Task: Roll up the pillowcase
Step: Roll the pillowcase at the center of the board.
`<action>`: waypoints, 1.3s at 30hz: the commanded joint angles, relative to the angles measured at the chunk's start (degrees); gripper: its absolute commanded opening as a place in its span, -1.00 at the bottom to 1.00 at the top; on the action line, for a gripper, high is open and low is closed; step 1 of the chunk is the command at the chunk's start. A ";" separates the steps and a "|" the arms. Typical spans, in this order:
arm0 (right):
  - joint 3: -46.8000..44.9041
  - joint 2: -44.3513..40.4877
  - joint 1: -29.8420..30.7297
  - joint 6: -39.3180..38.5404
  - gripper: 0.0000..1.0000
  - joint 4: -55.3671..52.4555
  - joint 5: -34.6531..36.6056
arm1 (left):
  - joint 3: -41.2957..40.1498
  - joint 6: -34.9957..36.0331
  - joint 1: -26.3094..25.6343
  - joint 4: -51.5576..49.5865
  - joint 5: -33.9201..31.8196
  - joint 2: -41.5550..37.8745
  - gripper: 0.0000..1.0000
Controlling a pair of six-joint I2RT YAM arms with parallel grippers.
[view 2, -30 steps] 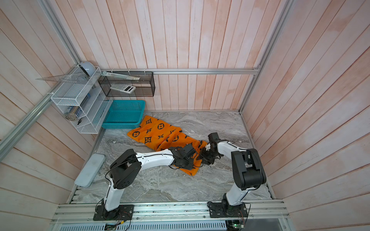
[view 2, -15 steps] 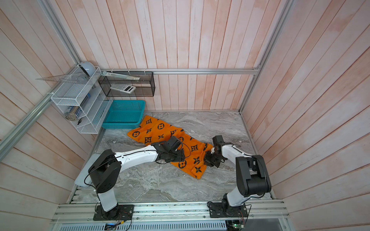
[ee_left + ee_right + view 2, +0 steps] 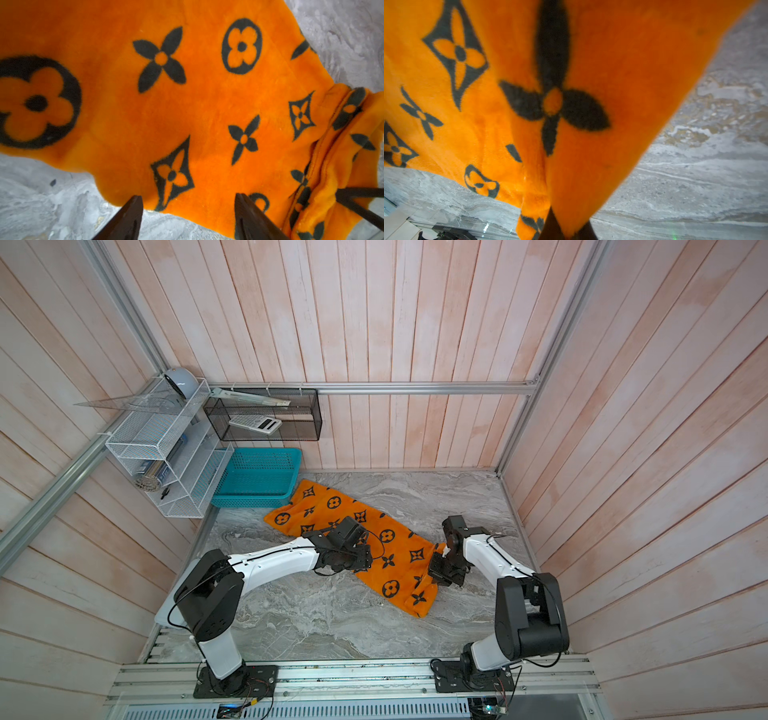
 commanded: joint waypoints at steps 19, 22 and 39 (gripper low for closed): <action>13.46 15.43 10.37 4.75 -0.39 7.57 -6.29 | -2.55 -0.25 -2.40 3.46 2.54 -3.10 0.50; 15.15 17.18 11.94 5.57 -0.33 8.08 -6.31 | -2.41 -0.26 -2.94 4.26 2.74 -3.27 0.50; 12.39 13.42 7.77 10.10 -0.11 13.84 -8.73 | 5.10 2.63 -10.21 -0.35 0.85 7.94 0.24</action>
